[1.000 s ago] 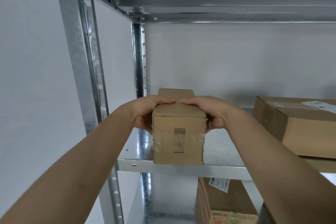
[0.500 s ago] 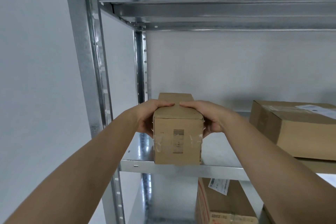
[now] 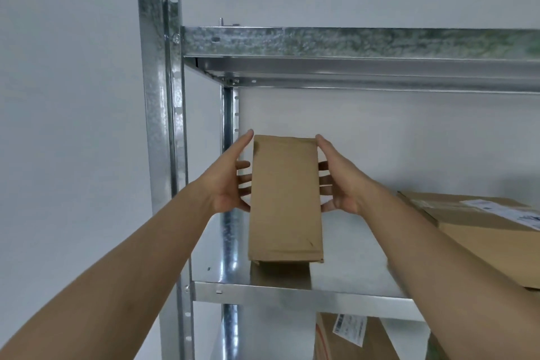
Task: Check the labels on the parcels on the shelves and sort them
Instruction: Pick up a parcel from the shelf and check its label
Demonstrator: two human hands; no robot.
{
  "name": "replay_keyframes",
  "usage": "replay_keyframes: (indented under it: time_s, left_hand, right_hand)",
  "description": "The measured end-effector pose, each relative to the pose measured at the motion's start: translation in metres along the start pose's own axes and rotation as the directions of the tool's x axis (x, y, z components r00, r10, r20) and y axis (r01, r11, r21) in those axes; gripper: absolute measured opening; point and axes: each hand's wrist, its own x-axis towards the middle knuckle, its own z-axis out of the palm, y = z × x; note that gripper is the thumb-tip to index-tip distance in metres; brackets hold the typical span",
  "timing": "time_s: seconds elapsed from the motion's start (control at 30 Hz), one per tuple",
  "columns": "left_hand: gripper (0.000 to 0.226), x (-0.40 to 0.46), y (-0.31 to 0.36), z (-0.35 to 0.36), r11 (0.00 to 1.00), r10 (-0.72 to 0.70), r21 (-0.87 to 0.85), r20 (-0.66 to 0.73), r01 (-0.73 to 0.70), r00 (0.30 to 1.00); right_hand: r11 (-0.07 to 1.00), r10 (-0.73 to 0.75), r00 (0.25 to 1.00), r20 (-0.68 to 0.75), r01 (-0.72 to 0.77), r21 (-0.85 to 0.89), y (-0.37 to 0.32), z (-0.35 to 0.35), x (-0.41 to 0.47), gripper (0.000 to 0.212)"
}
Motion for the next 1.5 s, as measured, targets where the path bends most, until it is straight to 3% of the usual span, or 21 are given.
replay_keyframes:
  time_s: [0.1, 0.2, 0.37, 0.47, 0.67, 0.73, 0.9, 1.07, 1.17, 1.5]
  left_hand:
    - [0.111, 0.001, 0.006, 0.003, 1.0, -0.015, 0.017, 0.013, 0.015, 1.0]
    - [0.116, 0.005, 0.014, 0.008, 0.998, -0.034, 0.05, 0.003, 0.034, 0.999]
    - [0.07, 0.012, 0.015, 0.011, 0.987, -0.033, 0.155, 0.016, 0.031, 0.999]
    - [0.06, 0.012, 0.019, 0.01, 0.977, -0.075, 0.201, 0.009, 0.071, 0.997]
    - [0.092, 0.018, 0.027, 0.005, 0.949, -0.169, 0.283, 0.075, 0.142, 0.983]
    - [0.093, 0.024, 0.024, 0.003, 0.948, -0.191, 0.277, 0.092, 0.159, 0.977]
    - [0.079, 0.031, 0.02, 0.005, 0.951, -0.204, 0.257, 0.116, 0.169, 0.972]
    - [0.048, 0.031, 0.021, 0.009, 0.956, -0.219, 0.228, 0.136, 0.185, 0.966]
    - [0.016, 0.029, 0.023, 0.014, 0.959, -0.231, 0.198, 0.138, 0.201, 0.963]
    - [0.018, 0.023, 0.023, 0.019, 0.961, -0.239, 0.169, 0.114, 0.218, 0.964]
  right_hand:
    - [0.999, 0.032, 0.999, 0.0, -0.032, 0.01, -0.005, -0.005, -0.002, 0.077]
    - [0.999, 0.038, 0.999, 0.022, -0.038, 0.0, -0.013, -0.006, -0.003, 0.066]
    - [0.99, 0.027, 0.998, 0.051, -0.019, -0.142, -0.017, 0.0, 0.0, 0.033]
    - [0.976, 0.063, 0.997, 0.052, -0.05, -0.21, -0.019, -0.001, 0.005, 0.03]
    - [0.964, 0.168, 0.981, 0.1, -0.142, -0.225, -0.025, 0.003, 0.028, 0.043]
    - [0.957, 0.187, 0.973, 0.133, -0.15, -0.247, -0.023, 0.003, 0.033, 0.044]
    - [0.958, 0.186, 0.969, 0.165, -0.142, -0.249, -0.018, -0.001, 0.038, 0.043]
    - [0.96, 0.179, 0.973, 0.149, -0.139, -0.244, -0.016, -0.001, 0.037, 0.04]
    - [0.963, 0.175, 0.975, 0.135, -0.14, -0.232, -0.016, -0.001, 0.036, 0.038]
    - [0.96, 0.175, 0.975, 0.135, -0.138, -0.245, -0.019, 0.001, 0.037, 0.036]
